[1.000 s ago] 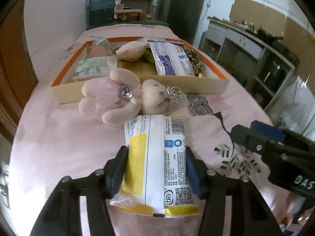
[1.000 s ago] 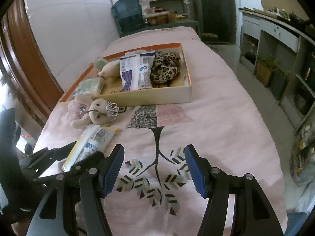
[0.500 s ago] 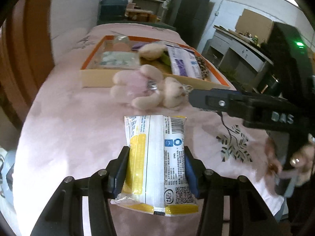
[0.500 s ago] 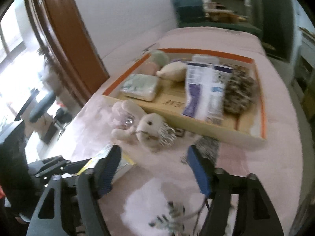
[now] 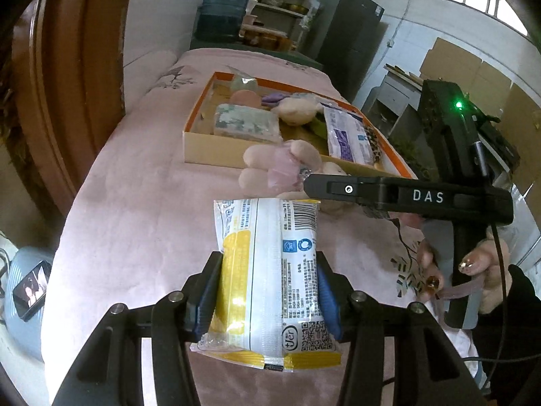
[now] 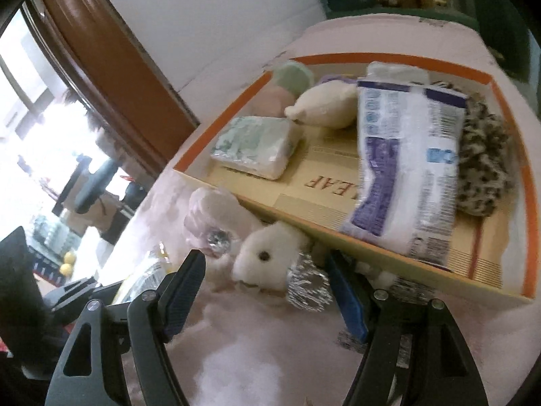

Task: Organize soft objects
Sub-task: 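Grasp the white tiara bunny with right tool while left tool holds the snack bag, then carry the snack bag and bunny with both tools over the box lid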

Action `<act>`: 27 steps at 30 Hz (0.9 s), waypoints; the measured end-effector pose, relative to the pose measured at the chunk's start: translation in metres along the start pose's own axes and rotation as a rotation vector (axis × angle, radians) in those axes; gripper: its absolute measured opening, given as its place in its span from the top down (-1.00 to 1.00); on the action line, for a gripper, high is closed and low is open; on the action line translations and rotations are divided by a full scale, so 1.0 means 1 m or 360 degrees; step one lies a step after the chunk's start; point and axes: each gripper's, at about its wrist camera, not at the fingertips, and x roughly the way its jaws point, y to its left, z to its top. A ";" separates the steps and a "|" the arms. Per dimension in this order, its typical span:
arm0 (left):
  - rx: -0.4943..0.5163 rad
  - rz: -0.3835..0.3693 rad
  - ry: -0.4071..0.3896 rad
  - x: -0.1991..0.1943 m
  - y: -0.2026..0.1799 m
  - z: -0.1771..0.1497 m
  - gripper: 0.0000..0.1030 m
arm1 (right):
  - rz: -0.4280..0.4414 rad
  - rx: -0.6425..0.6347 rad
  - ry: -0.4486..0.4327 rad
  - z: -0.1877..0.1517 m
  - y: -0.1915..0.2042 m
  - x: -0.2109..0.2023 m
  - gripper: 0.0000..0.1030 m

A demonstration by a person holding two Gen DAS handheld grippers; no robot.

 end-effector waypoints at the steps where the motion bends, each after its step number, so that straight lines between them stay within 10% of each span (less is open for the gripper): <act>1: -0.0005 0.0001 0.0002 0.001 0.001 0.001 -0.01 | 0.0009 -0.0008 0.0000 0.000 0.001 0.002 -0.45; 5: -0.0028 0.0009 0.0006 0.004 0.004 0.001 -0.01 | 0.0022 -0.0032 0.0007 0.001 0.006 0.006 -0.45; 9: -0.0042 0.0012 0.0002 0.005 0.006 0.001 -0.01 | 0.0045 -0.0016 0.0017 -0.002 0.009 0.003 0.22; 27: -0.0033 0.0025 -0.0118 -0.013 -0.001 0.007 -0.01 | -0.0167 -0.0073 -0.0284 -0.030 0.047 -0.063 0.29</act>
